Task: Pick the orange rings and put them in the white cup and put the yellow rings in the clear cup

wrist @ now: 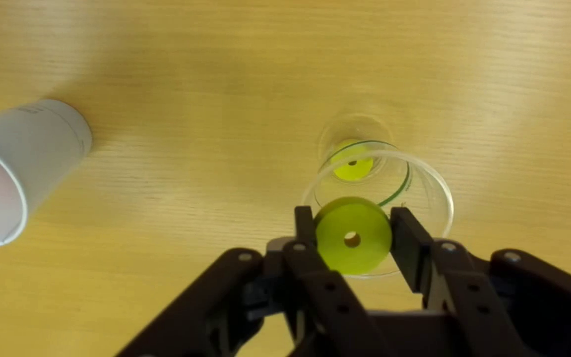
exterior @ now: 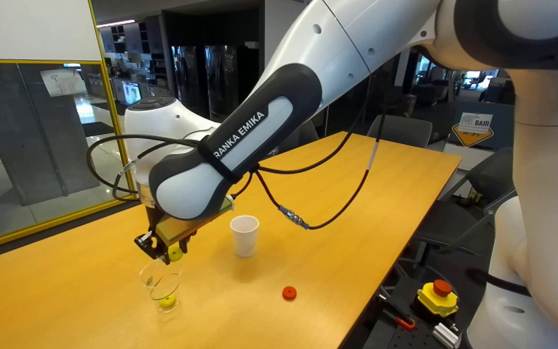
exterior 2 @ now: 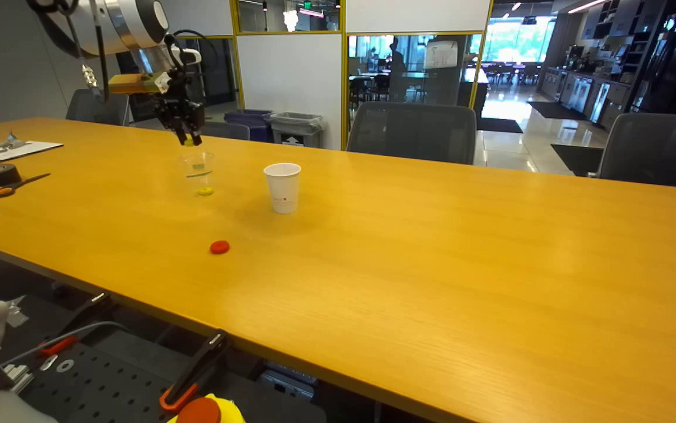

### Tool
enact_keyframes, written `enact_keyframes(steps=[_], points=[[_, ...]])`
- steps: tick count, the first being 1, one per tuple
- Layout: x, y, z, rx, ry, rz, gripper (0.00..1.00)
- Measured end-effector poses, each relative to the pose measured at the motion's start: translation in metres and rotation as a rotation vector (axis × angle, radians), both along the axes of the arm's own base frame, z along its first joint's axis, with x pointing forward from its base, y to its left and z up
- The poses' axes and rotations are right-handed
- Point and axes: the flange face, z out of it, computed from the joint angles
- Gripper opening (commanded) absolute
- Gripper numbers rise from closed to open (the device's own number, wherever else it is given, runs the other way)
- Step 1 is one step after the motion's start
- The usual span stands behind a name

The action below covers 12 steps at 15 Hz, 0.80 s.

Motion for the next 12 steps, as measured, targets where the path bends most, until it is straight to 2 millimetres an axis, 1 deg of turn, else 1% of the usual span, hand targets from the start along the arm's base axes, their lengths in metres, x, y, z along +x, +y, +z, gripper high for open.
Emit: enact_keyframes(steps=[3,7,8,9,10,12], points=[[0.009,0.013,-0.004,0.001,0.003,0.016,0.17],[0.02,0.019,-0.016,-0.004,0.016,0.031,0.17],[0.023,0.02,-0.018,-0.006,0.019,0.034,0.66],[0.025,0.02,-0.021,-0.008,0.023,0.037,0.69],[0.028,0.02,-0.024,-0.012,0.027,0.038,0.74],[0.034,0.019,-0.027,-0.02,0.036,0.038,0.9]])
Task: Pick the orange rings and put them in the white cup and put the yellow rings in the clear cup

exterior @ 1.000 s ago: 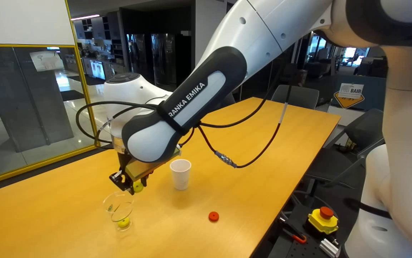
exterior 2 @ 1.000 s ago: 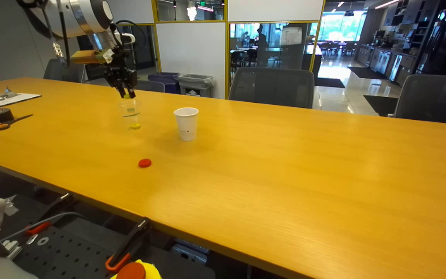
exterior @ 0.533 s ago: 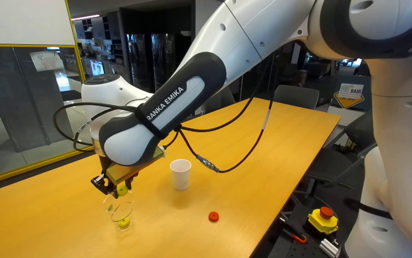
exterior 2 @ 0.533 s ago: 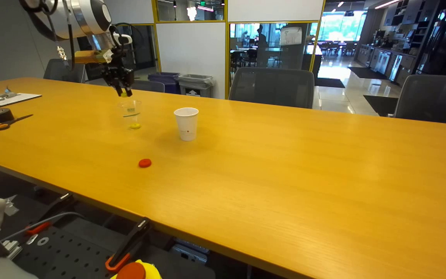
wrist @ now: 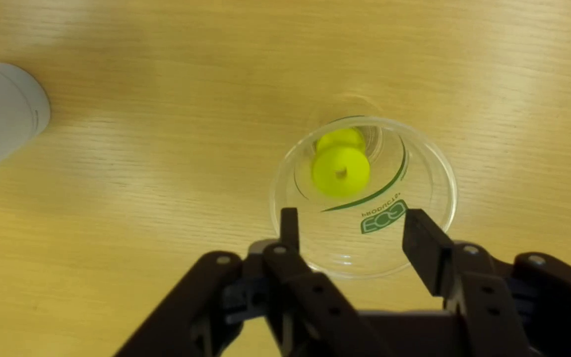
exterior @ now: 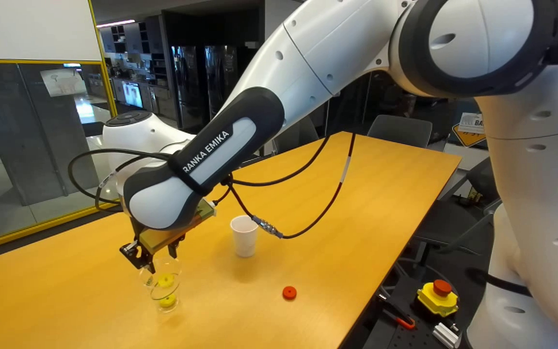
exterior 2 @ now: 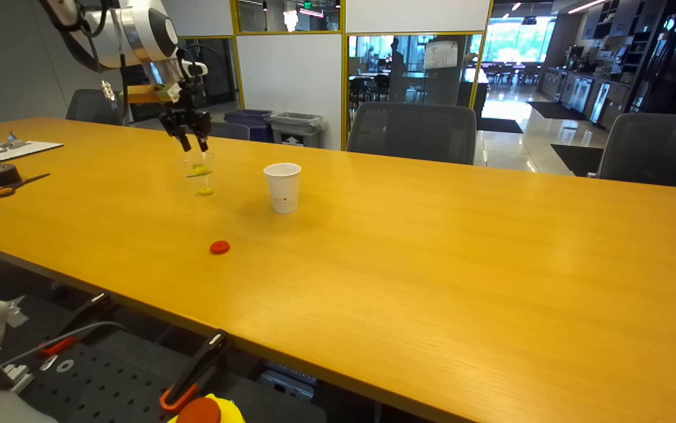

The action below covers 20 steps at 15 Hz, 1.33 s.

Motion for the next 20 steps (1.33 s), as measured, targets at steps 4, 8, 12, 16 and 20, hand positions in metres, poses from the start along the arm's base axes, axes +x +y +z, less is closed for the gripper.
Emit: enact_keyframes(steps=[4,8,12,16,20], points=[[0.008,-0.004,0.0,-0.01,0.006,-0.006,1.0],[0.008,-0.01,0.006,-0.021,0.01,-0.017,1.0],[-0.008,-0.028,0.014,-0.035,0.031,-0.041,1.0],[-0.046,-0.064,0.004,-0.059,0.085,-0.089,1.0],[-0.089,-0.11,-0.026,-0.065,0.131,-0.153,1.0]])
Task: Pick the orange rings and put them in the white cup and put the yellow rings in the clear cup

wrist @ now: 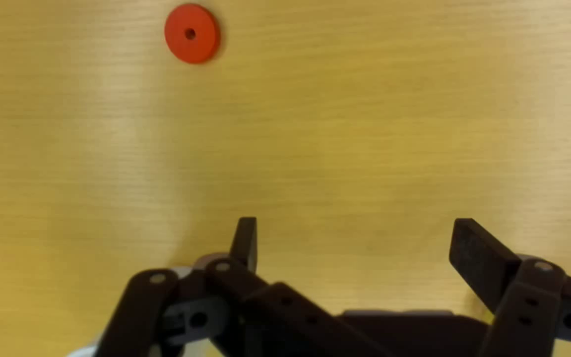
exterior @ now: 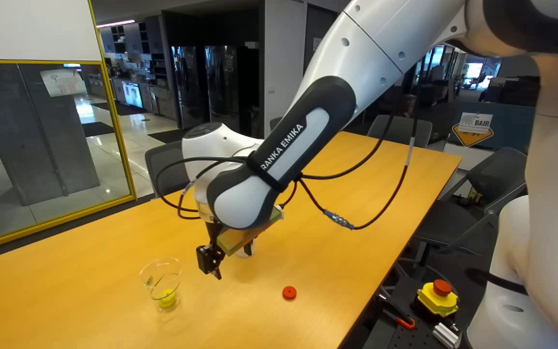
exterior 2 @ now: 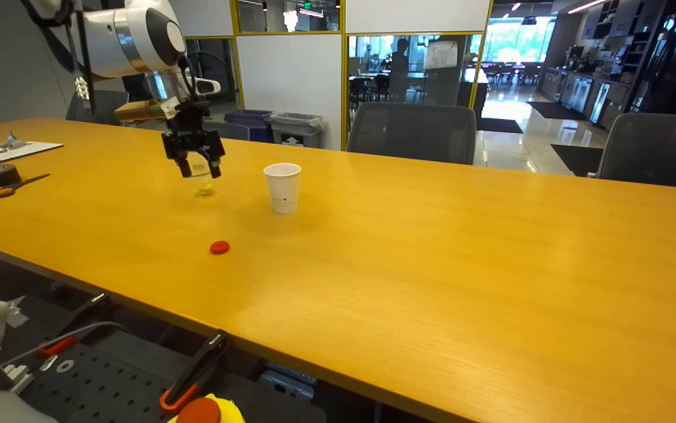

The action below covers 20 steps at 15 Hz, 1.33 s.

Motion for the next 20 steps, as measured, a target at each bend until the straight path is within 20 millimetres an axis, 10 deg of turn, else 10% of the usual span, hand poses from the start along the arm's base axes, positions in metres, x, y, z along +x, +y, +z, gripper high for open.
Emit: enact_keyframes(steps=[11,20], points=[[-0.044,-0.093,-0.056,0.082,0.005,-0.186,1.0],[-0.063,-0.113,-0.089,0.117,0.054,-0.262,1.0]])
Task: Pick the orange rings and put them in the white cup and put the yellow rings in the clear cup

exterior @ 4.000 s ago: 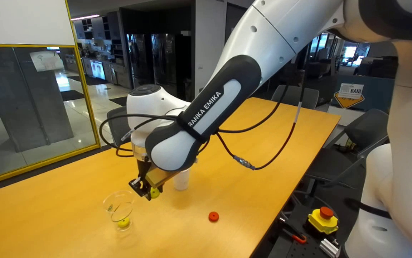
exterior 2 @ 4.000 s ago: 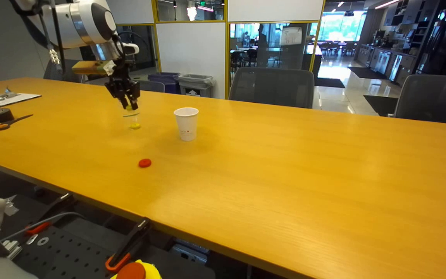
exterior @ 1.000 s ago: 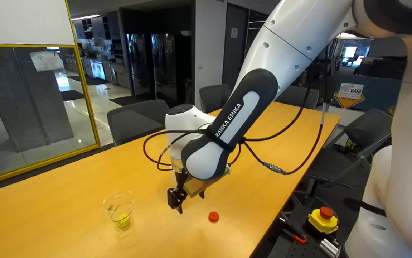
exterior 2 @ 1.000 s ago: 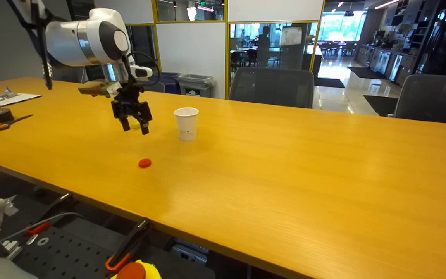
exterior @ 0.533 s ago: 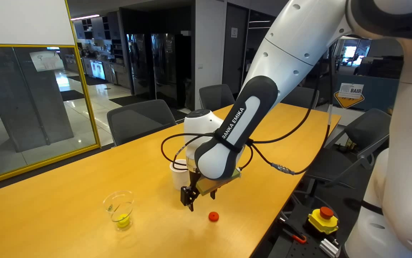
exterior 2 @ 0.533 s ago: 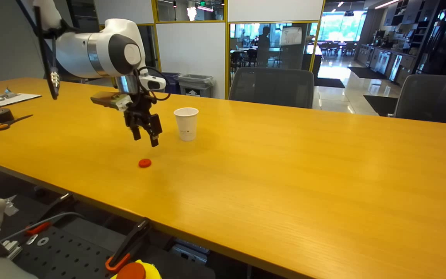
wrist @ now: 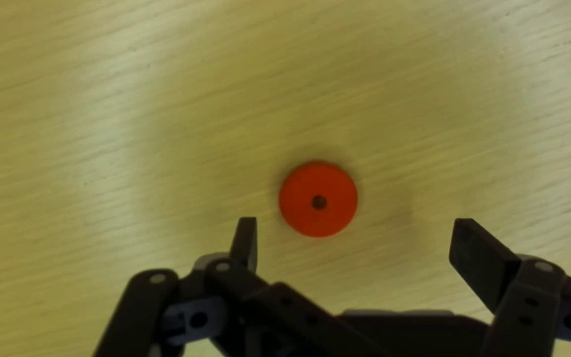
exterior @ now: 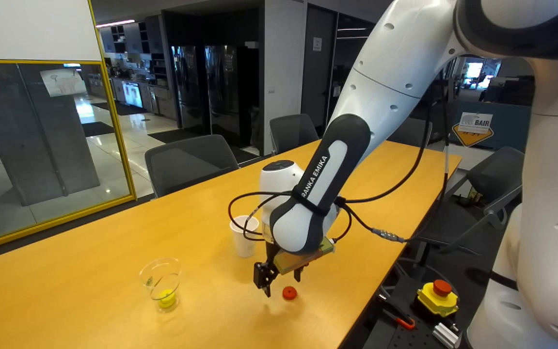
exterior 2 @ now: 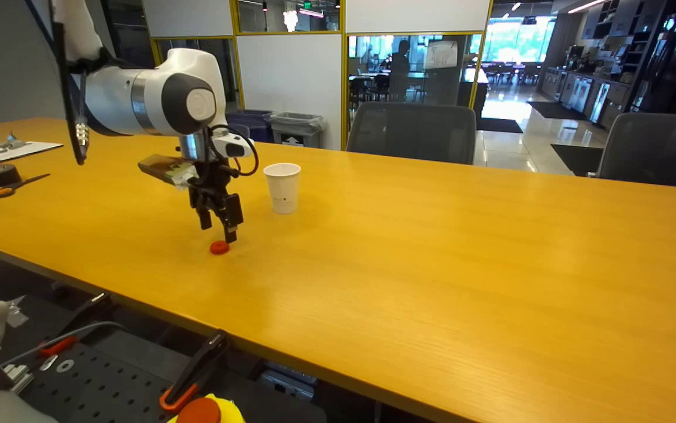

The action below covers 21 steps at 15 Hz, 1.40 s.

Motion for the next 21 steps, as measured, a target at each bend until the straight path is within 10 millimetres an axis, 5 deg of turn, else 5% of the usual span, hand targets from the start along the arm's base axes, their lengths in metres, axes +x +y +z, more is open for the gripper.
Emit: enact_keyframes(steps=[13,14,16,21], points=[[-0.011,-0.014,-0.015,0.047,-0.002,-0.066,1.0],[-0.011,-0.015,-0.015,0.049,-0.003,-0.07,0.75],[-0.011,-0.017,-0.014,0.051,-0.006,-0.072,0.68],[-0.011,-0.018,-0.013,0.053,-0.019,-0.072,0.3]])
